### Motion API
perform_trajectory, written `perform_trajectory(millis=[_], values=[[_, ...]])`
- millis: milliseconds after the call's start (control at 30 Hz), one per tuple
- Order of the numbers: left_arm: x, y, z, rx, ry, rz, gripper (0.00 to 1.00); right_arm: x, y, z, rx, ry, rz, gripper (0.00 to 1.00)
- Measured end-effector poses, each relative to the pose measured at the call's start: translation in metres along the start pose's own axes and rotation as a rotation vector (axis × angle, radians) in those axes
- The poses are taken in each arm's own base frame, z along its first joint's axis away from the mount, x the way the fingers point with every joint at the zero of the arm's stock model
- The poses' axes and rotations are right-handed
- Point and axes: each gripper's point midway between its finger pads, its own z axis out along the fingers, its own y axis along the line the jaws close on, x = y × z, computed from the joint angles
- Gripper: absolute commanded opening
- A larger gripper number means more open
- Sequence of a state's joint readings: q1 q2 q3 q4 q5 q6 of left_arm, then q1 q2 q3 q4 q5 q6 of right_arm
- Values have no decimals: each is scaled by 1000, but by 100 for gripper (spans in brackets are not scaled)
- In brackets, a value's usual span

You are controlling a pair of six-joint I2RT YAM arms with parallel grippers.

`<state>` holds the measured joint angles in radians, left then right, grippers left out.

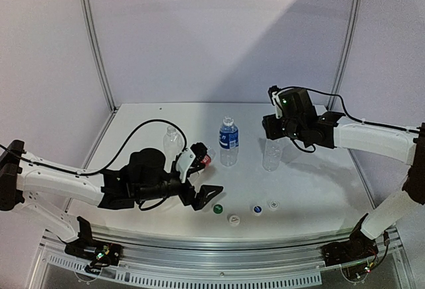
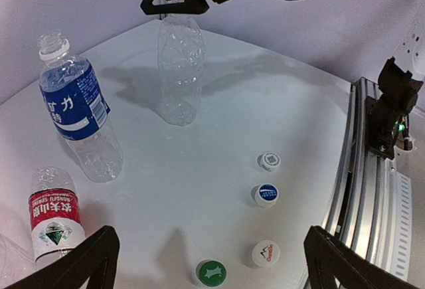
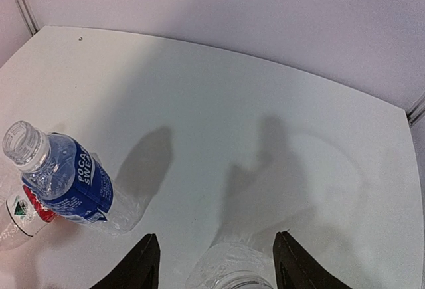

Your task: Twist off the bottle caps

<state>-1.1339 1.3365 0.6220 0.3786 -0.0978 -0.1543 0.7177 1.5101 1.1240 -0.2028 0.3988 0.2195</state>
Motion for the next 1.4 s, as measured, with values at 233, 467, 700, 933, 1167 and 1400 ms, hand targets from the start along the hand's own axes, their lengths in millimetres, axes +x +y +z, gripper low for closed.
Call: perform_trajectory(millis=[233, 467, 700, 933, 1167, 1400], values=[[0, 0, 0, 0, 0, 0, 99, -8, -4, -9, 9, -23, 7, 62], [0, 2, 0, -12, -2, 4, 99, -16, -8, -19, 7, -44, 13, 62], [-13, 17, -19, -91, -52, 12, 99, -26, -15, -38, 8, -67, 32, 75], [-44, 51, -61, -281, -183, -40, 99, -38, -29, -78, -12, -122, 103, 99], [-58, 105, -112, -588, -259, -114, 99, -27, -43, -121, -67, -194, 178, 99], [-85, 138, -167, -791, -355, -163, 99, -16, -53, -127, -51, -218, 211, 99]])
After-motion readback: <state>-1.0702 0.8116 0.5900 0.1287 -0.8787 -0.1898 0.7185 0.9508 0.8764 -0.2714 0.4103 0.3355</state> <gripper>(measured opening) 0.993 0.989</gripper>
